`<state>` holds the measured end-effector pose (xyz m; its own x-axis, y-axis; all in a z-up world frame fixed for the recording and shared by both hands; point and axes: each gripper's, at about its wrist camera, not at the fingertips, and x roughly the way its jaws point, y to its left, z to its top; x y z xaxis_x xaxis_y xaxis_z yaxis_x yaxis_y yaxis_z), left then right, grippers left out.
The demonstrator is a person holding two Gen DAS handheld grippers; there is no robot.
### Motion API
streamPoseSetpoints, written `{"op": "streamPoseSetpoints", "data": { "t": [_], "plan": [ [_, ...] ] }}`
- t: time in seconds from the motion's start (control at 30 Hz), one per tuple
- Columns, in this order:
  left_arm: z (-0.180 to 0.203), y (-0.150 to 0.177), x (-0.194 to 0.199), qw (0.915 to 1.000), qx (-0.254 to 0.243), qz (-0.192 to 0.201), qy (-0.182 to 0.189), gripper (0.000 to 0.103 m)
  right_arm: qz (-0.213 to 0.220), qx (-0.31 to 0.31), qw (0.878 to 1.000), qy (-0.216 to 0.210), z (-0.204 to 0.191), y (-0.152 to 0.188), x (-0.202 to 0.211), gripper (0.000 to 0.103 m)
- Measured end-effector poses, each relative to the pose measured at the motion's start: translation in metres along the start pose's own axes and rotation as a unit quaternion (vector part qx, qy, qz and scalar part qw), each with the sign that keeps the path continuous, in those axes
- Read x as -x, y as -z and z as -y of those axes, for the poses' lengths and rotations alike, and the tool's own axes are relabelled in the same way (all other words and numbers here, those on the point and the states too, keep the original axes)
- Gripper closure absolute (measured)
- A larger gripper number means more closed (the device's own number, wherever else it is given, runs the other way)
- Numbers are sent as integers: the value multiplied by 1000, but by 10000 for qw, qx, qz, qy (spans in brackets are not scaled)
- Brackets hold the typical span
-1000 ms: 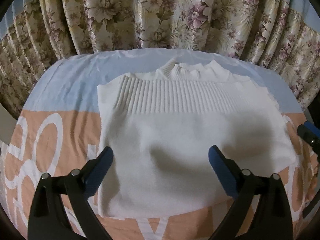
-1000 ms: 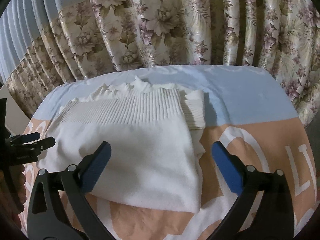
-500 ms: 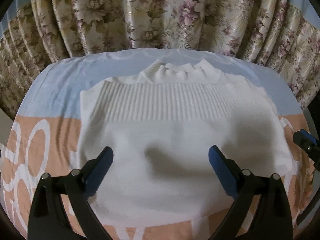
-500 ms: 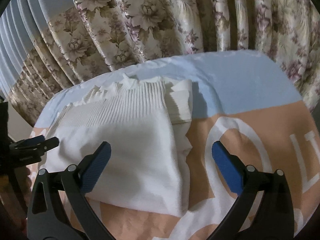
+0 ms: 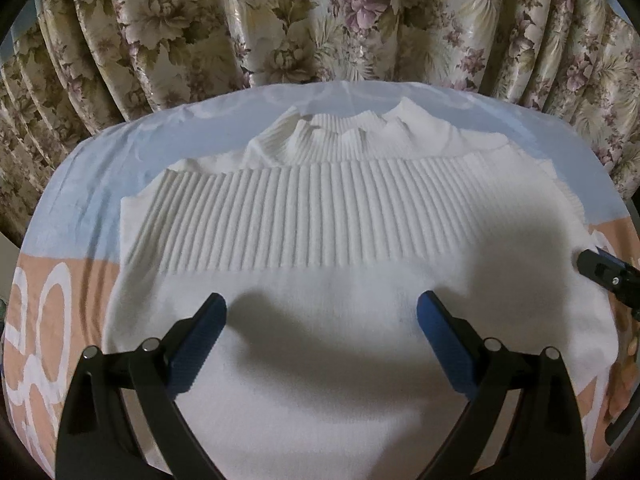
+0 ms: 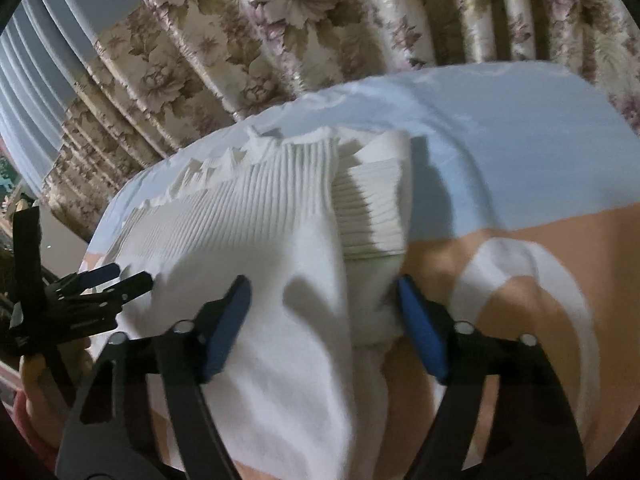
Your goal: Fold small clothes
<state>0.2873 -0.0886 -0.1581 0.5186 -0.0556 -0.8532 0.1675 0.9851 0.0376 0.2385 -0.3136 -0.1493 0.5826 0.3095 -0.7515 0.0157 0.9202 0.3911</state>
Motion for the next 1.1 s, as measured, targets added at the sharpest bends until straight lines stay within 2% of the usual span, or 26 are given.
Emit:
{"op": "streamPoseSetpoints", "data": {
  "t": [0.1,0.23,0.47,0.5,0.53,0.63,0.7,0.9,1.03,1.1],
  "plan": [
    [0,0,-3,10000,8,-4,24,7,-38,25,9999,122,1,2,-5,34],
    [-2,-1,-4,10000,8,13,39,6,-99,-166,9998,63,6,3,-5,35],
    [-1,0,-7,10000,-25,-32,52,5,-197,-74,9996,177,-4,0,-11,29],
    [-1,0,-7,10000,-28,-36,52,5,-190,-48,9997,153,-5,-3,-14,33],
    [-1,0,-8,10000,-29,-48,53,5,-183,-32,9997,164,-6,-4,-15,46],
    [-2,-2,-10,10000,-45,-67,58,4,-203,-183,9996,-11,0,-8,-14,73],
    [-2,-3,-11,9999,-63,-85,41,3,-119,-189,9997,-72,-3,-9,-8,76],
    [1,-5,-9,9999,-88,-92,14,3,161,197,9995,197,-33,-15,6,78],
    [13,-7,-7,9997,-203,-90,132,3,191,462,9978,436,-50,-18,9,79],
    [20,-7,-9,9994,-307,-101,79,3,189,539,9969,542,-54,-20,9,79]
  ]
}}
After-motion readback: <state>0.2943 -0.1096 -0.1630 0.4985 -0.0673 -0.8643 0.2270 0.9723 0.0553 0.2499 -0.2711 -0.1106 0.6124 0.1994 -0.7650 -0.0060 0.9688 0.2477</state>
